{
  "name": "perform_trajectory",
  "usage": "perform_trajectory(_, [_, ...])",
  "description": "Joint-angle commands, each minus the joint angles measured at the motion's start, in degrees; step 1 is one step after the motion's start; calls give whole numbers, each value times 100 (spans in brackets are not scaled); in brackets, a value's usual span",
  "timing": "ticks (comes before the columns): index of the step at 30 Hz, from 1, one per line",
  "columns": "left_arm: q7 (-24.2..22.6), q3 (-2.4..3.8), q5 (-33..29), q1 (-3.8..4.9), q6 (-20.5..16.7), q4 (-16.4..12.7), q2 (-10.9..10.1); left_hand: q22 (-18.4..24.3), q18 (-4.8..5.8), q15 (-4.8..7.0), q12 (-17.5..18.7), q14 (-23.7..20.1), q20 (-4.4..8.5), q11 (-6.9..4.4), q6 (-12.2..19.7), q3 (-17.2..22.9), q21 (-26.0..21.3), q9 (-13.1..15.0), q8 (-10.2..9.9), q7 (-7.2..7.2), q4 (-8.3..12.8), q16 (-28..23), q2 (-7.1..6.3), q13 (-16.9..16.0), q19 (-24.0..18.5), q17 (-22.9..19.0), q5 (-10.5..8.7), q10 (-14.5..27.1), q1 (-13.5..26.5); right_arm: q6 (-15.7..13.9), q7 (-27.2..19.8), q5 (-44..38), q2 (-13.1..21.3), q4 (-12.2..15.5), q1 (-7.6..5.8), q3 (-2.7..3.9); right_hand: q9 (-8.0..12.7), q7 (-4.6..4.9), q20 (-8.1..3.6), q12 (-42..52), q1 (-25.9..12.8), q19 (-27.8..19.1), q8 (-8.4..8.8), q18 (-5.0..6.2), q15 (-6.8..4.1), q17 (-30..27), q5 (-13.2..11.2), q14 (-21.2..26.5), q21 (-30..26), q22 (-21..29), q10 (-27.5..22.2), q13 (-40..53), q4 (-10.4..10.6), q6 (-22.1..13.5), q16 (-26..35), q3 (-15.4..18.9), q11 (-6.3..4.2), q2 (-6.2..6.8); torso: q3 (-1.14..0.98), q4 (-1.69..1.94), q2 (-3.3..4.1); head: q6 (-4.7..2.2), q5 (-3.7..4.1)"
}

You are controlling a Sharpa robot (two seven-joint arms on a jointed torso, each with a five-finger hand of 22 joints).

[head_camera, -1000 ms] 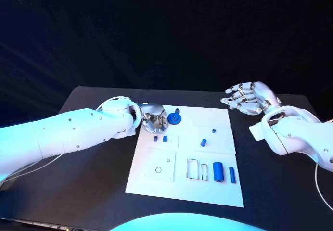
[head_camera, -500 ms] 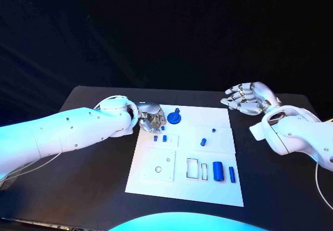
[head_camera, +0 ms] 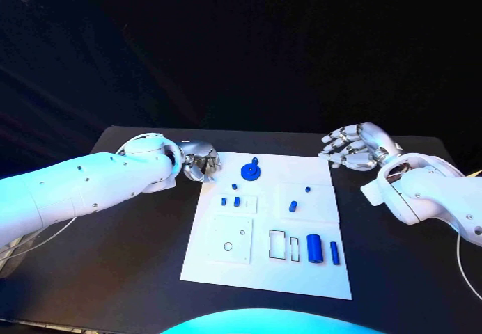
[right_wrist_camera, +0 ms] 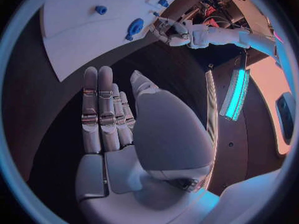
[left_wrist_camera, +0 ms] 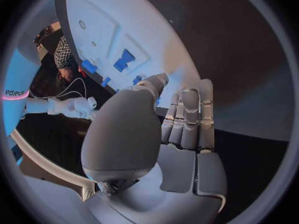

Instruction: Assemble the parts on the task board

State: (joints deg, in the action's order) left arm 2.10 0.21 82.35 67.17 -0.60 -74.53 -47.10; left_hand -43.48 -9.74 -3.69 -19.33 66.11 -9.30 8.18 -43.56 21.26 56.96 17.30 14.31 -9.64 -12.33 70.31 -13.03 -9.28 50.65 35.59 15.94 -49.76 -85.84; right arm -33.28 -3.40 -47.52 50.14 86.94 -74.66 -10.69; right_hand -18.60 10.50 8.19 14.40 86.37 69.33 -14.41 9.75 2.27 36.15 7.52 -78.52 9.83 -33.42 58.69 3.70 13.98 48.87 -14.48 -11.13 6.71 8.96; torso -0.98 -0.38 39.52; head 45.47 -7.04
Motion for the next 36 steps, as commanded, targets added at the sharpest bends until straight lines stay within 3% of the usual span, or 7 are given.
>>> perform_trajectory(1, [-320, 21, -1007, 49, -394, 137, -96, 3, -83, 13, -107, -36, -2, -38, -94, 7, -21, 8, 63, -95, -2, -12, 12, -28, -18, -62, 9, -87, -70, 747, 239, -837, -16, -37, 3, 1, 60, -31, -103, -116, 82, 120, 88, 46, -82, 351, 37, -167, 380, -345, 200, -2, -3, 105, -620, -266, -40, 100, -4, -5, -3, -6, 30])
perform_trajectory(2, [-472, 28, -1287, 66, -529, 161, -131, 4, -85, 27, -202, -111, 15, -43, -237, 82, -21, 17, 142, -148, 3, -90, 27, -32, -10, -250, 15, -218, -133, 927, 314, -1049, -22, -48, 3, 1, 69, -59, -145, -143, 93, 169, 92, 49, -111, 518, 285, -239, 557, -514, 313, -1, 22, 183, -918, -402, -79, 153, -6, -6, -4, -4, 49])
perform_trajectory(6, [-1142, 43, -2498, 104, -1072, 131, -269, 18, -87, 79, -443, -404, 69, -76, -514, 397, -77, 4, 266, -157, 149, -495, 23, -46, -127, -629, 20, -549, -375, 1529, 574, -1821, -64, -97, 3, 1, 104, -109, -205, -368, 42, -4, 155, 22, -169, 1014, 281, -116, 1200, -1266, 633, 6, 74, 367, -1924, -1002, -133, 414, -4, 9, 4, -12, 166])
perform_trajectory(11, [-1871, 41, -5090, 117, -1637, -146, -429, -19, -91, 177, -787, -299, 147, -205, -822, 583, -31, 21, 410, -74, 261, -663, 151, -148, -141, -764, 22, -908, -378, 1890, 815, -2766, -137, -117, 2, 2, 88, -144, -257, -552, -12, 617, 216, -300, -217, 2058, 138, -415, 4053, -3392, 985, 27, -203, 424, -3820, -1689, -196, 642, -4, -11, 4, -44, 290])
perform_trajectory(17, [-2520, 35, -7305, 105, -1790, -673, -645, -34, -77, 205, -993, -221, 189, -242, -874, 689, -18, 36, 474, -48, 319, -764, 261, -233, -147, -831, 17, -853, -185, 2404, 1059, -3662, -278, -163, 8, -4, 68, -144, -197, -805, -461, 582, 280, -334, -177, 2205, 27, -376, 4468, -3797, 851, 22, -286, 342, -4290, -1739, -147, 771, 13, 7, 6, -75, 435])
perform_trajectory(26, [-2783, 21, -7985, 93, -1501, -1017, -800, 11, -79, 202, -1085, -190, 170, -251, -873, 649, -84, 56, 514, -32, 299, -757, 303, -270, -140, -829, 6, -805, -15, 2449, 1327, -4332, -450, -205, 113, -12, 35, -160, -208, -793, -676, 796, 275, -406, -192, 2514, -130, -553, 4986, -4127, 998, 63, -303, 400, -4809, -1606, -171, 768, 7, 10, 7, -88, 561])
perform_trajectory(36, [-2700, 16, -7989, 91, -1522, -1152, -849, 23, -80, 205, -1105, -190, 169, -255, -876, 635, -100, 62, 526, -26, 308, -758, 299, -277, -135, -829, 2, -799, 8, 2385, 1387, -4499, -557, -192, 181, -13, 9, -178, -211, -807, -719, 949, 247, -466, -198, 2729, -197, -644, 5346, -4341, 1020, 78, -310, 497, -5123, -1589, -182, 713, -2, 4, 10, -76, 563])
